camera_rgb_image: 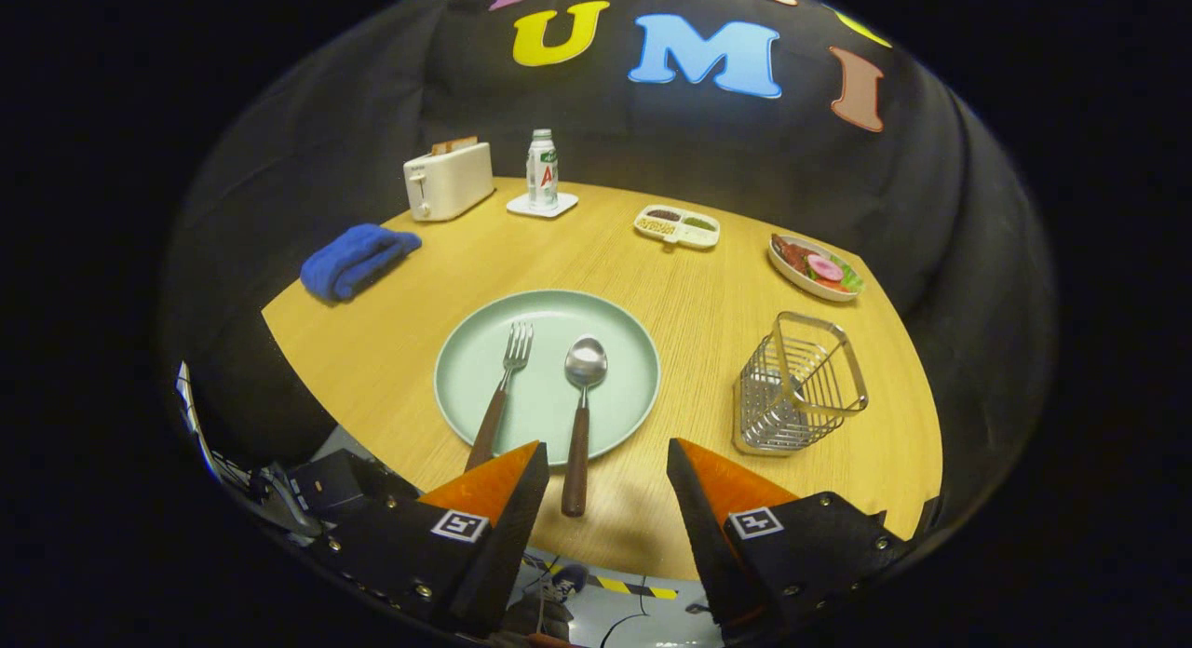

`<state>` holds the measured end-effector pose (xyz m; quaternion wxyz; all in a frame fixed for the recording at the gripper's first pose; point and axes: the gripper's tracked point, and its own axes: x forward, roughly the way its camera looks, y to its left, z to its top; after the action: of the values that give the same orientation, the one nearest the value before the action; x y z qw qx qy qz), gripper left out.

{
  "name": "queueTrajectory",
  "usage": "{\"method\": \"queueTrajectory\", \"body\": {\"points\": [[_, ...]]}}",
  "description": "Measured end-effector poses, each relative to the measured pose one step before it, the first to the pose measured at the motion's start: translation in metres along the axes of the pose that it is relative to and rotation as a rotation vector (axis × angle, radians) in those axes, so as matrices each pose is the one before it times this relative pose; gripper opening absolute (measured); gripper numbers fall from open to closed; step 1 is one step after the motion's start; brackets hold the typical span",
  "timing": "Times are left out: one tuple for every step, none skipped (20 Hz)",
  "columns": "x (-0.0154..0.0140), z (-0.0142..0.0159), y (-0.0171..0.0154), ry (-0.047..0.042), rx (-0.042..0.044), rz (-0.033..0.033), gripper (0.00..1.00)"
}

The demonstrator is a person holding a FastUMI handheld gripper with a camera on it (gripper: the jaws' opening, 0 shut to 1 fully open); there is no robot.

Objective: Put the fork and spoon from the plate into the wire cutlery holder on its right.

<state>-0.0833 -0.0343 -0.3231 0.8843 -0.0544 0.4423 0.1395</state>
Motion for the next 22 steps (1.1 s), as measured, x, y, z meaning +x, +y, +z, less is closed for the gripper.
{"method": "queueTrajectory", "body": {"points": [[0.00291,-0.0045,0.00222,0.02929,-0.00518,0.00888,0.79],[0.00399,-0.00562,0.00076,0.0244,-0.00462,0.00403,0.79],[0.00251,-0.00223,0.00014,0.02085,-0.00747,0.00051,0.79],[0.00398,-0.00345,0.00197,0.01747,-0.00299,0.00265,0.79],[0.0039,-0.00043,0.00143,0.01142,-0.00556,0.00831,0.78],[0.00282,-0.00386,0.00114,0.01955,-0.00762,0.00375,0.68],[0.00195,-0.00145,0.00452,0.01971,-0.00077,0.03008,0.58],[0.00524,-0.00364,0.0037,0.01533,0.0001,0.01574,0.48],[0.00354,-0.00204,-0.00061,0.011,-0.00208,-0.00556,0.35],[-0.00442,0.00061,0.0005,0.0027,0.01103,0.01047,0.23],[-0.00199,0.00076,0.00264,0.00101,0.01455,0.01245,0.18],[0.00095,0.00013,-0.00952,0.00065,-0.00303,-0.0551,0.18],[-0.00192,0.00227,-0.0008,-0.00097,0.00242,0.01577,0.06],[-0.00243,-0.00253,0.00128,0.01835,-0.0003,-0.00628,0.06],[-0.0015,0.00117,-0.00075,0.00604,-0.00469,-0.00396,0.06],[-0.00418,0.0004,-0.00125,-0.00029,-0.00987,-0.00297,0.06],[-0.00453,0.00215,-0.00255,-0.00228,-0.01341,-0.0017,0.06],[-0.00314,0.00139,-0.00059,0.00024,-0.013,0.0014,0.06],[-0.00435,0.00139,-0.00028,0.00018,-0.00687,0.00854,0.06],[-0.00336,0.00058,0.00008,-0.00409,0.00303,0.00877,0.06],[-0.00252,0.00149,-0.00063,0.0006,0.00226,0.00403,0.06],[-0.00267,0.0016,-0.00065,-0.00897,0.00439,0.0024,0.06]]}}
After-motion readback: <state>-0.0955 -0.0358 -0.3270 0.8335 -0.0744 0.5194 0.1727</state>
